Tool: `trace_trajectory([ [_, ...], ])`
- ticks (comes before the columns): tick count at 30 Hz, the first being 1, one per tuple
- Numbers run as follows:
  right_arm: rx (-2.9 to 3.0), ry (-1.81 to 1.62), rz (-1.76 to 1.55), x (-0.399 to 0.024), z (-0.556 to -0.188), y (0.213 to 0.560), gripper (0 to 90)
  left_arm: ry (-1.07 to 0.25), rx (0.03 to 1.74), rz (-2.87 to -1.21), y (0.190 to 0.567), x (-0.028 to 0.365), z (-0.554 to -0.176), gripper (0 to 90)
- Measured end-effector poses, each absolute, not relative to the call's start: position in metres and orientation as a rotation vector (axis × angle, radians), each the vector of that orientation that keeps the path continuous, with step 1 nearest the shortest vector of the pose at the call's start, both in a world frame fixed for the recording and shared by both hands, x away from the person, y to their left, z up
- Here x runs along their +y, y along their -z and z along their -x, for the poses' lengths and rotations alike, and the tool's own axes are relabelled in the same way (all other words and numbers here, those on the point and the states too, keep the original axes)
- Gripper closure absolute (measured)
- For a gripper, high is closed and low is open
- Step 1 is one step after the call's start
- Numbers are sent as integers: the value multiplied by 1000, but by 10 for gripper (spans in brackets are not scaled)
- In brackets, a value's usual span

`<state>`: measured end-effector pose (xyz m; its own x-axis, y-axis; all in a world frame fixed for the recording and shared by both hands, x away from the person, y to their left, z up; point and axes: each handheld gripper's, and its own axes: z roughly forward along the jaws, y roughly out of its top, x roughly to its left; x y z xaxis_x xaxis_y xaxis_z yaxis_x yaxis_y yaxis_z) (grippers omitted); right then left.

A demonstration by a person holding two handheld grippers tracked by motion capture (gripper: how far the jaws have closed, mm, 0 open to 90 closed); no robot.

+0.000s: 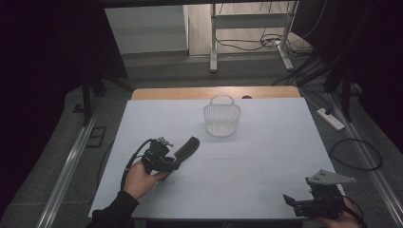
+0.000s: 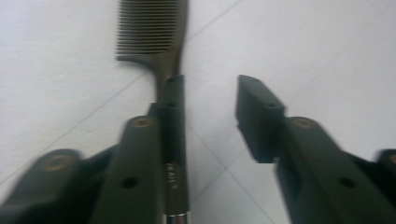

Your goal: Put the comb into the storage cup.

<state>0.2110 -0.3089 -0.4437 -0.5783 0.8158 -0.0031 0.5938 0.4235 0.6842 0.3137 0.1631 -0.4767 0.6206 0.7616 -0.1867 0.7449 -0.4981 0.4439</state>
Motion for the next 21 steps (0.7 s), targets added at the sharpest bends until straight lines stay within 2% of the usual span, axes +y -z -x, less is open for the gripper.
trace_trajectory([
  [8,2349,-926,-1211,-309,-211,444,43,-126,1229,-2353,476,168,-318,317],
  [17,2350,-924,-1211,-309,-211,444,42,-97,1244,-2354,476,173,-323,4],
  [21,2351,-924,-1210,-309,-211,444,43,-67,1227,-2350,474,175,-324,0],
])
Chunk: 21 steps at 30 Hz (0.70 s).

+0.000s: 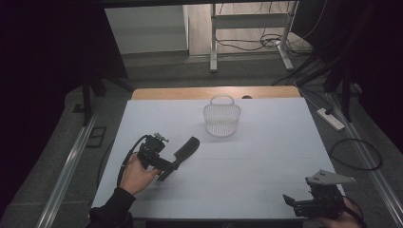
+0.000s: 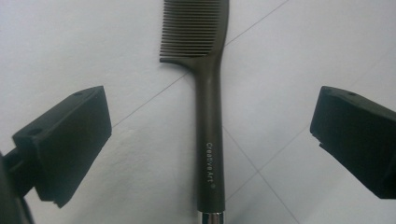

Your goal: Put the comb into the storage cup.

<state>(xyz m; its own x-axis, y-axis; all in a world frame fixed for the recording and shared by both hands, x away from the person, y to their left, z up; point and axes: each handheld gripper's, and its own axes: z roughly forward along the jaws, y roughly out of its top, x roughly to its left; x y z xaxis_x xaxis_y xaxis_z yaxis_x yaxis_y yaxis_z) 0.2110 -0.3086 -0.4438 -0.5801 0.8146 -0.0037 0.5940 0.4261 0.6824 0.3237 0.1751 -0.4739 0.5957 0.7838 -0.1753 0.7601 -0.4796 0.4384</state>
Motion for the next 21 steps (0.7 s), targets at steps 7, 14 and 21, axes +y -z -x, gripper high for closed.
trace_trajectory([
  [7,2352,-920,-1210,-308,-211,444,42,-82,1211,-2385,478,175,-324,0],
  [14,2356,-916,-1206,-308,-211,444,42,-83,1208,-2407,489,170,-328,0],
  [21,2357,-915,-1206,-308,-211,444,42,-65,1190,-2451,501,162,-330,0],
])
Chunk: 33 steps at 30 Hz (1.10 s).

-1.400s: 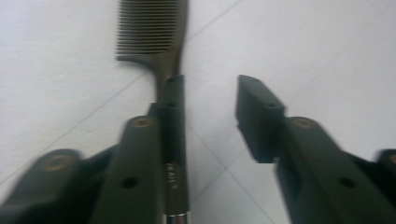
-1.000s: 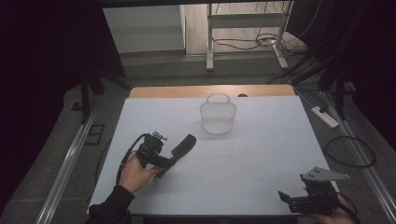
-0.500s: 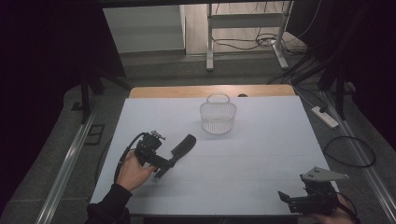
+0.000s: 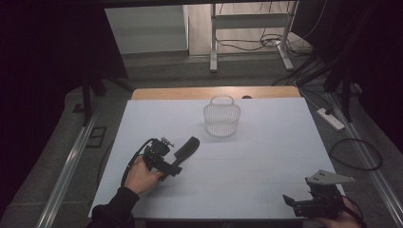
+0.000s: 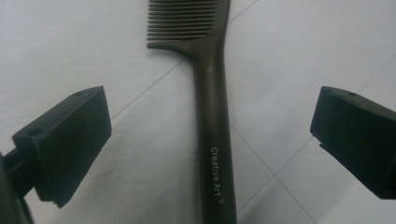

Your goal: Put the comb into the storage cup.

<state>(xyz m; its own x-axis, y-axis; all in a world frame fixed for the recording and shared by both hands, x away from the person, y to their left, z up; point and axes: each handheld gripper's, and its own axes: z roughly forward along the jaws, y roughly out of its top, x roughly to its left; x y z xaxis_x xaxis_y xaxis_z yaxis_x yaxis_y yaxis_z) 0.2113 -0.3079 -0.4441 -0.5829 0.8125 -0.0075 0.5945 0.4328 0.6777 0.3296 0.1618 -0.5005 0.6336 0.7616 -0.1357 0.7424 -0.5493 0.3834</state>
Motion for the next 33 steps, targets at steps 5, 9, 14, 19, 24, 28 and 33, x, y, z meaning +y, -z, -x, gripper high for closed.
trace_trajectory([
  [5,2358,-916,-1204,-308,-211,444,41,-49,1185,-2475,508,157,-331,0],
  [9,2360,-916,-1202,-308,-211,444,41,-40,1185,-2498,514,154,-332,0],
  [14,2361,-916,-1202,-308,-211,444,41,-35,1178,-2520,522,151,-332,0],
  [19,2365,-914,-1199,-307,-211,444,41,-120,1142,-2590,525,144,-327,0],
  [24,2368,-909,-1198,-307,-211,445,41,-115,1160,-2593,524,143,-328,0],
  [28,2371,-907,-1199,-307,-212,445,41,-113,1170,-2601,524,141,-328,0],
  [33,2374,-906,-1196,-307,-212,445,41,-107,1158,-2610,521,140,-327,37],
])
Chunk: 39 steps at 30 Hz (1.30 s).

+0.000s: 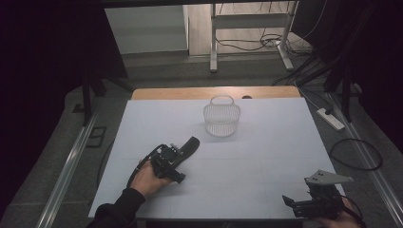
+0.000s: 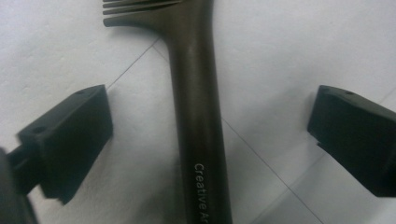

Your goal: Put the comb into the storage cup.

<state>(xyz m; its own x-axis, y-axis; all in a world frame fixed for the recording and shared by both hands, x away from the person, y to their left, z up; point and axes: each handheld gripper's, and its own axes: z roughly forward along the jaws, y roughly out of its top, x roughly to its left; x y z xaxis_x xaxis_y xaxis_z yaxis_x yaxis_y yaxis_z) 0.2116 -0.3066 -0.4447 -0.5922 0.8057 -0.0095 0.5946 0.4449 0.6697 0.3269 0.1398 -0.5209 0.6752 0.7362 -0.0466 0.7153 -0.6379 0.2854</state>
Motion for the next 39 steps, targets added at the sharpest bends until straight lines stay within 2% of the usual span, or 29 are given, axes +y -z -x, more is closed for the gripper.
trace_trajectory([
  [6,2375,-903,-1195,-306,-212,445,41,-110,1135,-2606,515,141,-324,226],
  [8,2376,-902,-1193,-306,-212,445,41,-118,1149,-2591,513,145,-325,362],
  [15,2384,-896,-1187,-305,-212,445,48,-134,1167,-2565,511,152,-327,708],
  [30,2388,-895,-1175,-305,-211,445,48,-54,1178,-2525,509,158,-330,729],
  [39,2389,-896,-1170,-305,-211,445,47,-90,1136,-2472,499,161,-323,729],
])
